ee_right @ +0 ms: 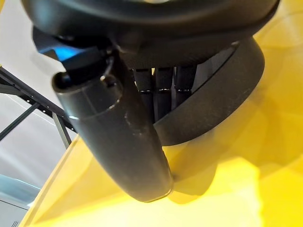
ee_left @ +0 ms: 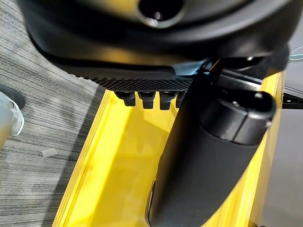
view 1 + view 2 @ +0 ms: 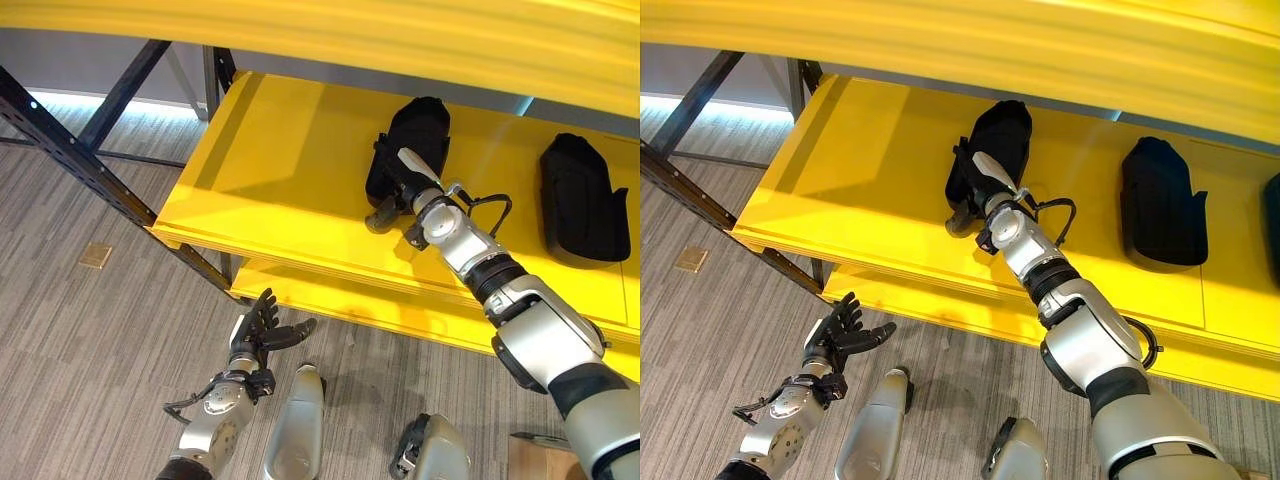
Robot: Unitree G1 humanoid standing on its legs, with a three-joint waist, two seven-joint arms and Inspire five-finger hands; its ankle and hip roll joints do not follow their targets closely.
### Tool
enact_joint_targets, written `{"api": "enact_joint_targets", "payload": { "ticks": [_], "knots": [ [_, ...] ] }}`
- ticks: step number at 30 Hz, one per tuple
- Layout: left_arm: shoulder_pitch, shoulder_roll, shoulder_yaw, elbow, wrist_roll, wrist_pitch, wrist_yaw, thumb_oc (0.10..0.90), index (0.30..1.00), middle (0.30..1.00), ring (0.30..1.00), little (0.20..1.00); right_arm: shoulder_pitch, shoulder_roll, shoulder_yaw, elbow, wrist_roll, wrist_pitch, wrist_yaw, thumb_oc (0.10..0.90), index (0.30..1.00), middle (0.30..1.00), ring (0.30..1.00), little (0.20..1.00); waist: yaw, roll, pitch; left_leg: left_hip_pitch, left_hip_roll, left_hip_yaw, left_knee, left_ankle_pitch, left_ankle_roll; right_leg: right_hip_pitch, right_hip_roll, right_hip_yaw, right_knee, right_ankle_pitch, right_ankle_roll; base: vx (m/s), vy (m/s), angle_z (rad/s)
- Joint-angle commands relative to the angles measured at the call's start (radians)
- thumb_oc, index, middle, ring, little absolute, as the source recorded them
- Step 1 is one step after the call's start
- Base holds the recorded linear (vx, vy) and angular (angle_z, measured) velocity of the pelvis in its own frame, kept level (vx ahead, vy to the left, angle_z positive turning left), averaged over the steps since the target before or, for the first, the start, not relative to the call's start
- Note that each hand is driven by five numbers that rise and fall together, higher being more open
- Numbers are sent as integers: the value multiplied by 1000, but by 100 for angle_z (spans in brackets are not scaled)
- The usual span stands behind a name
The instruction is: Move parts from the plastic box to the shelf.
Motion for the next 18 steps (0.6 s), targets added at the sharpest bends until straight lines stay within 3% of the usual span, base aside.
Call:
{"api": "enact_joint_targets", "payload": {
  "ticks": [1,18],
  "knots": [
    [-47,22,61,-36,7,-79,-25,900,1000,1000,1000,1000,-15,-71,17,-45,-9,-12,-9,900,1000,1000,1000,1000,-3,-17,-18,74,49,-28,28,-109,31,52,13,38,-99,81,-18,0,0,0],
    [-41,2,87,-31,17,-71,-21,900,1000,1000,1000,1000,96,-100,-4,-173,6,-21,16,900,1000,1000,1000,1000,-35,-30,-28,94,67,-17,-4,-91,24,56,26,40,-123,96,-16,1,-6,-2]
  ]
}}
